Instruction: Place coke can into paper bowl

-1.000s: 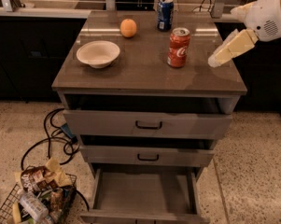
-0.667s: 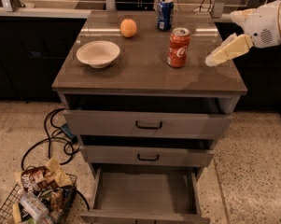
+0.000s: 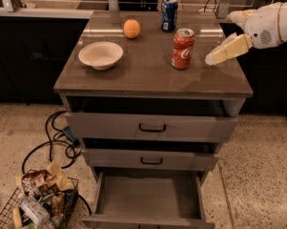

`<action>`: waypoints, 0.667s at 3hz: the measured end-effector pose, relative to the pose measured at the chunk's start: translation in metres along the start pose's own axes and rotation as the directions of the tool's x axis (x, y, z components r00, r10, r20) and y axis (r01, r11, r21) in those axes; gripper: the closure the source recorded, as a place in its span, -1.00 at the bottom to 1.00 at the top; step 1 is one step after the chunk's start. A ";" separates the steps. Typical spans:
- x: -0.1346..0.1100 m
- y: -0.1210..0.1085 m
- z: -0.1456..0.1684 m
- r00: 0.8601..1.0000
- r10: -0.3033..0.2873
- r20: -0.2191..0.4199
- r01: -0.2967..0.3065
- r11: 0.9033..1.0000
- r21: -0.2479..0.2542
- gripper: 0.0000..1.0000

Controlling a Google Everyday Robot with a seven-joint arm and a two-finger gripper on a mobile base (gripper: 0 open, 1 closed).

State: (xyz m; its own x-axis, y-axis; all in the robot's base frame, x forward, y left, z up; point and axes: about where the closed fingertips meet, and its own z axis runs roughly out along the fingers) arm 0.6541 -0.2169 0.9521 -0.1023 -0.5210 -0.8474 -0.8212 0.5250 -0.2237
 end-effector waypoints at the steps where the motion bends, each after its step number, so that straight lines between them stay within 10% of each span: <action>1: -0.008 -0.009 0.023 0.992 0.013 0.123 -0.010 1.000 -0.027 -1.00; 2: -0.016 -0.015 0.046 0.973 0.030 0.230 -0.018 0.998 -0.052 -1.00</action>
Offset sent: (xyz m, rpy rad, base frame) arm 0.0605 0.0435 -0.0060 0.3297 -0.1288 0.1186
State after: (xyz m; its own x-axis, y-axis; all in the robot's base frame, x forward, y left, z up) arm 0.6940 -0.1853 0.9468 0.0052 -0.3361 -0.9418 -0.8474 0.4986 -0.1826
